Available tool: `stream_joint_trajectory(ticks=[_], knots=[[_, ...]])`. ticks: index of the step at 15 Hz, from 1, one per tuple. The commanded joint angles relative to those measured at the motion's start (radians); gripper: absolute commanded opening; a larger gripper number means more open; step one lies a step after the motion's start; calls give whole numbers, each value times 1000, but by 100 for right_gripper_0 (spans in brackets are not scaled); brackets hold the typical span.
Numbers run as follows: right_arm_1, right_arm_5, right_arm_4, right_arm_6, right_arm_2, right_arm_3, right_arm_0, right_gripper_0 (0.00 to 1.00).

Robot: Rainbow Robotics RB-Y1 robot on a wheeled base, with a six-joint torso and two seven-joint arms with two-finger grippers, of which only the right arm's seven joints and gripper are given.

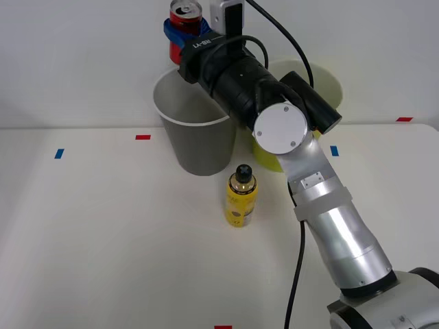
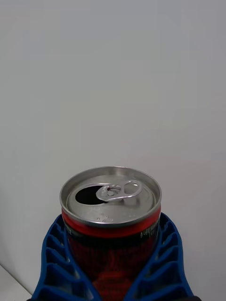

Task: Put cans in the gray bin, plastic bottles in the light green bin

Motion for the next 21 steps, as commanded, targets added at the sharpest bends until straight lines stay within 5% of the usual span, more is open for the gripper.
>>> stream_joint_trajectory(ticks=[1,5,10,12,21], knots=[[-13,131,16,-5,-48,7,-38,0],[-14,146,100,-28,-53,8,-47,0],[-16,146,109,-30,-53,8,-44,53],[-14,146,109,-30,-51,8,-41,61],[-28,143,37,-17,-51,5,-26,66]])
